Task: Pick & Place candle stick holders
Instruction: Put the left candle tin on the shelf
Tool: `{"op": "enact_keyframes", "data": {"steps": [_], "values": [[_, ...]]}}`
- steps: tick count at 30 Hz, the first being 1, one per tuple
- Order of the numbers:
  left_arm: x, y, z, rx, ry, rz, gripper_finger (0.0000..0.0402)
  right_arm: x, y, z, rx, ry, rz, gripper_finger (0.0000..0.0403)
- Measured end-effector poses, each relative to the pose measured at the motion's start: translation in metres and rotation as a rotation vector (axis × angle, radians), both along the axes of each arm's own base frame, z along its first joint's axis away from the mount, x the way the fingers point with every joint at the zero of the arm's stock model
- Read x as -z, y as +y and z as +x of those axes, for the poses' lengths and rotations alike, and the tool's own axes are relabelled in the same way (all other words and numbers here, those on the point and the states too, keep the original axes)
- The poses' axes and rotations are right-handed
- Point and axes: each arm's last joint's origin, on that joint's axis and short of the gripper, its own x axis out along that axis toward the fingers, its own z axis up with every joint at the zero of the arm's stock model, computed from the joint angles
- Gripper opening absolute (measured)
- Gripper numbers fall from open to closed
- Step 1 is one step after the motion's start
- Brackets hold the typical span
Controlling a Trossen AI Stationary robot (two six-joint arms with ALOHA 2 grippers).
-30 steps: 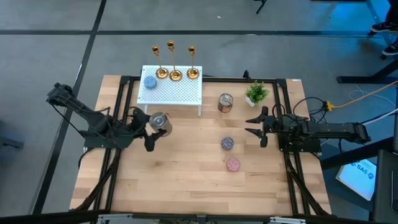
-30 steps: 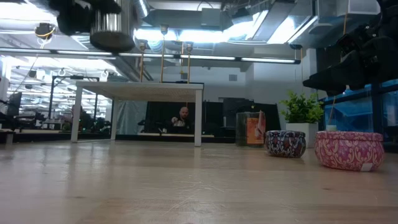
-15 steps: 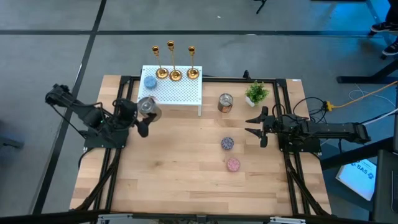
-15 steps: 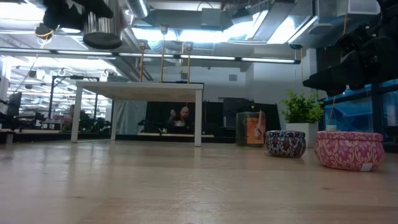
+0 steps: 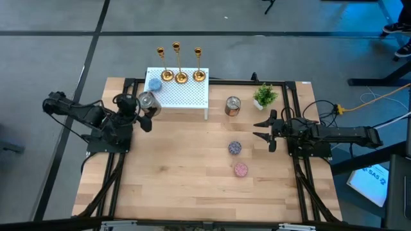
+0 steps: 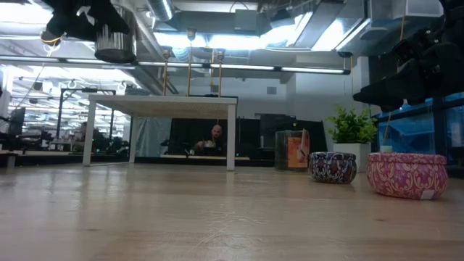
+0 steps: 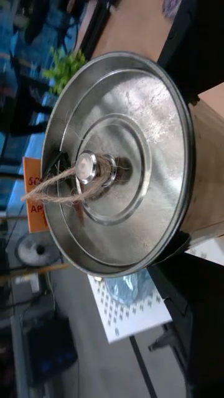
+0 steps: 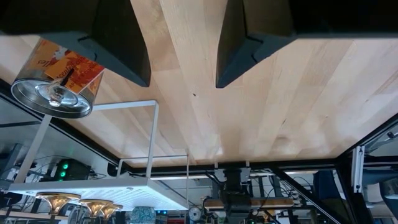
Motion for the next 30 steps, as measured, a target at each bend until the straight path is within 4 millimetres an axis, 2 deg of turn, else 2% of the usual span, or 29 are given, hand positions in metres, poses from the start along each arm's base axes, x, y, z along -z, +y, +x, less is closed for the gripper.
{"op": "enact_keyframes", "data": {"steps": [14,24,30], "values": [[0.02,0.03,0.013,-0.271,0.094,-0.029,0.0351,0.0,0.0,0.0,0.0,0.0,0.0,0.0186],[0.032,0.048,0.039,-0.337,0.203,-0.045,0.0351,0.0,0.0,0.0,0.0,0.0,0.0,0.0186],[0.036,0.056,0.046,-0.372,0.211,-0.067,0.0351,0.0,0.0,0.0,0.0,0.0,0.0,0.0186]]}}
